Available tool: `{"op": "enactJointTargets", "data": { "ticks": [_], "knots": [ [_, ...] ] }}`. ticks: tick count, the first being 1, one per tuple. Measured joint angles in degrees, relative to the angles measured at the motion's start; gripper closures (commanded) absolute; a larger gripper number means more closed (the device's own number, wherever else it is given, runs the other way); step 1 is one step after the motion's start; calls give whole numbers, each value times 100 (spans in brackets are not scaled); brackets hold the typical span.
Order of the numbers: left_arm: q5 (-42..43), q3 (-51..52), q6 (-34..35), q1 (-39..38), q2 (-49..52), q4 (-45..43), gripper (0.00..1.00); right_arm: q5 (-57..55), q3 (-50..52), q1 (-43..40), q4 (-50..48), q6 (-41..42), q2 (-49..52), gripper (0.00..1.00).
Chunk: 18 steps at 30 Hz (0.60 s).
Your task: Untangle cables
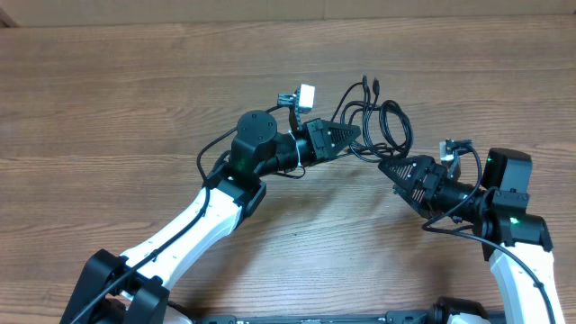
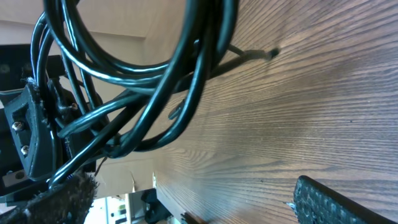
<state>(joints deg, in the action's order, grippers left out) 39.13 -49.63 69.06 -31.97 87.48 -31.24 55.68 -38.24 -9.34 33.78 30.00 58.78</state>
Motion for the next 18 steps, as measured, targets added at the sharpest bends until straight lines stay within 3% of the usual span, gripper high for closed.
{"op": "enactJointTargets", "data": {
  "ticks": [14, 18],
  "knots": [
    [199, 0, -35, 0, 0, -20, 96, -367, 0, 2, -328, 345, 0, 1],
    [337, 2, 13, 0, 0, -415, 96, -754, 0, 7, -199, 407, 0, 2]
  ]
}}
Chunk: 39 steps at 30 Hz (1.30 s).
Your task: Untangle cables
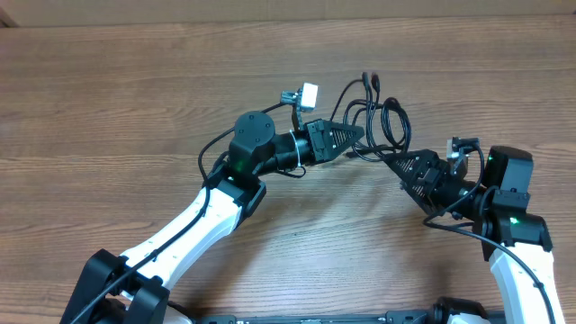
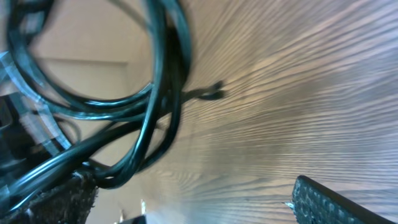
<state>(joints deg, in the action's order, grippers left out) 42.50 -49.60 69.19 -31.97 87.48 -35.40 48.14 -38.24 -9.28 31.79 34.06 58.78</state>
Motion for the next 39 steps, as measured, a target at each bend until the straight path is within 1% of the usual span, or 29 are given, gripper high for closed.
{"op": "enactJointTargets", "data": {
  "ticks": [12, 19, 23, 25, 26, 28, 30, 32, 36, 39],
  "knots": [
    [407, 4, 553, 0, 0, -1014, 96, -1025, 0, 0, 632, 17, 0, 3],
    [492, 7, 870, 0, 0, -1506, 96, -1368, 0, 0, 863, -122, 0, 3],
    [498, 7, 890, 15, 0, -1574, 96, -1305, 0, 0, 992, -282, 0, 0],
    [516, 7, 892, 70, 0, -1556, 96, -1064, 0, 0, 981, -439, 0, 0],
    [531, 7, 892, 133, 0, -1532, 96, -758, 0, 0, 970, -592, 0, 0],
    [533, 7, 892, 203, 0, -1517, 96, -216, 9, -2, 750, -778, 0, 0],
    [531, 7, 890, 240, 0, -1517, 96, 535, 9, 0, 326, -907, 0, 0],
    [531, 9, 892, 243, 0, -1517, 96, 855, 24, 4, -118, -750, 0, 0],
    [522, 9, 892, 37, 0, -1519, 96, 1091, 22, 4, -970, -251, 0, 0],
    [490, 9, 962, -188, 0, -1519, 96, 820, 22, 4, -1126, 243, 0, 0]
  ]
}}
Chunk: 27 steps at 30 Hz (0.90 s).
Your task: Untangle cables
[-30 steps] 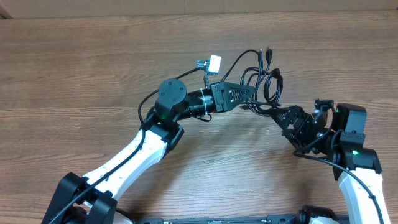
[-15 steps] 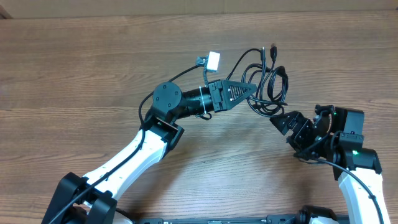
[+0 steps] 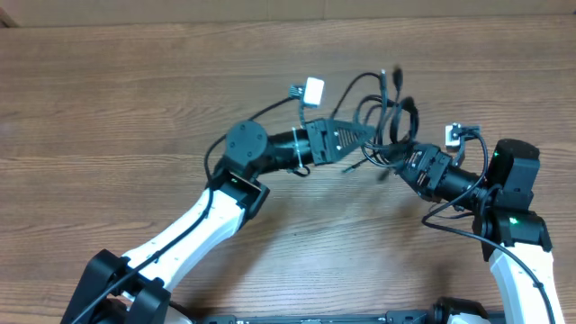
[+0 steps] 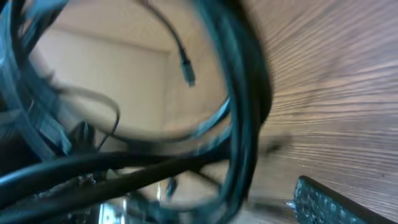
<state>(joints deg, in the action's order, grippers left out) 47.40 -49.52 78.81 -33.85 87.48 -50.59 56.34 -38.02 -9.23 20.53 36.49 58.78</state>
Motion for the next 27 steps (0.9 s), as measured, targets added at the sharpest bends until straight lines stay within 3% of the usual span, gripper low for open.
{"op": "enactJointTargets", "data": {
  "ticks": [8, 18, 27],
  "knots": [
    [-2, 2, 271, -295, 0, -254, 96, -1405, -4, 0, 391, 632, 15, 0],
    [24, 33, 848, -83, 0, -1320, 96, -2249, -15, 11, 2225, -647, 584, 0],
    [245, 52, 1641, 717, 4, -2415, 96, -2924, -17, 28, 2463, -887, 901, 0]
  ]
}}
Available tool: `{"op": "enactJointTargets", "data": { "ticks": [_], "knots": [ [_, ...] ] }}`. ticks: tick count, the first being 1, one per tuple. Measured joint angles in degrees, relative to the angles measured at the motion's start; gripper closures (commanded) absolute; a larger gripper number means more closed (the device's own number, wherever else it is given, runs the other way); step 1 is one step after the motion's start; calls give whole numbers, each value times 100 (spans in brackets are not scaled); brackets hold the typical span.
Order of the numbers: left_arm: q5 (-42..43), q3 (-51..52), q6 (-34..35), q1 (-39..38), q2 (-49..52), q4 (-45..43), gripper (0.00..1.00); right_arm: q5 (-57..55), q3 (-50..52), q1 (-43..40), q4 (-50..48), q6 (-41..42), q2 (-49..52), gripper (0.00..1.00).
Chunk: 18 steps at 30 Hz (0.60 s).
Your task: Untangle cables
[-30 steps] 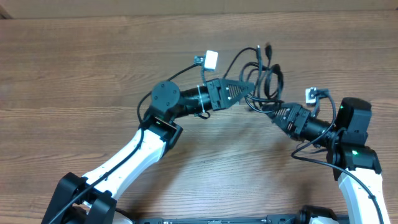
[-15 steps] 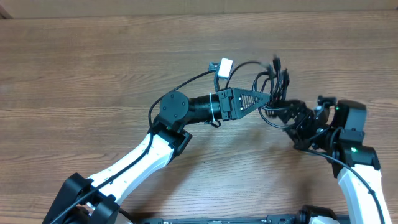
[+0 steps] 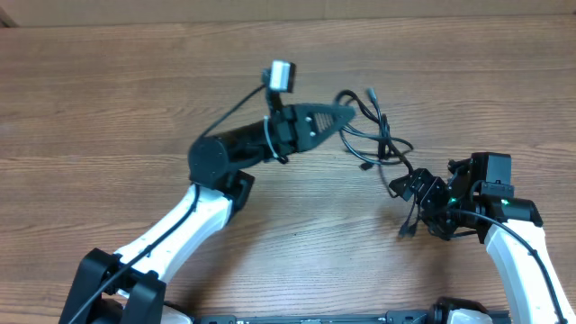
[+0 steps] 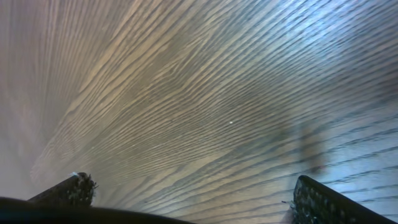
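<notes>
A tangle of thin black cables (image 3: pixel 376 142) hangs right of the table's middle, with loose plug ends sticking out. My left gripper (image 3: pixel 349 112) points right at the tangle's top and looks shut on a strand. A strand runs down to my right gripper (image 3: pixel 412 191), and a plug end (image 3: pixel 404 229) dangles below it. In the right wrist view the right gripper (image 4: pixel 193 186) stands wide open, its fingers (image 4: pixel 318 199) far apart over bare wood. One black strand (image 4: pixel 74 211) crosses the bottom edge by the left finger. The rest of the tangle is out of that view.
The wooden table (image 3: pixel 108 108) stretches around both arms. The left arm's white wrist camera (image 3: pixel 281 75) sticks up behind its gripper. The right arm's base (image 3: pixel 517 252) is at the front right.
My left gripper has moved up and left, my right gripper back toward the front edge. The tangle is drawn out between them. The loops have left the right wrist view; one strand stays.
At first both grippers met at the compact coil, with loops hanging over my open right fingers. Shortly after they stood much the same. Then the bundle was higher and the grippers closer together. Now they are apart and the coil is stretched into looser strands.
</notes>
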<state>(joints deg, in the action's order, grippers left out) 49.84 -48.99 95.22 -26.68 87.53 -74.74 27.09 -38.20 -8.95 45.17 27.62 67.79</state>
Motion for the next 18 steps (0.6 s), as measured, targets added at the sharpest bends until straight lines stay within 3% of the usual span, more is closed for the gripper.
{"op": "enactJointTargets", "data": {
  "ticks": [10, 18],
  "knots": [
    [813, 0, 153, 442, 0, -70, 96, -260, 0, 4, 28, -46, 0, 0],
    [1360, 0, 199, 1027, 0, -101, 96, -1196, 0, 4, 470, -61, 11, 0]
  ]
}}
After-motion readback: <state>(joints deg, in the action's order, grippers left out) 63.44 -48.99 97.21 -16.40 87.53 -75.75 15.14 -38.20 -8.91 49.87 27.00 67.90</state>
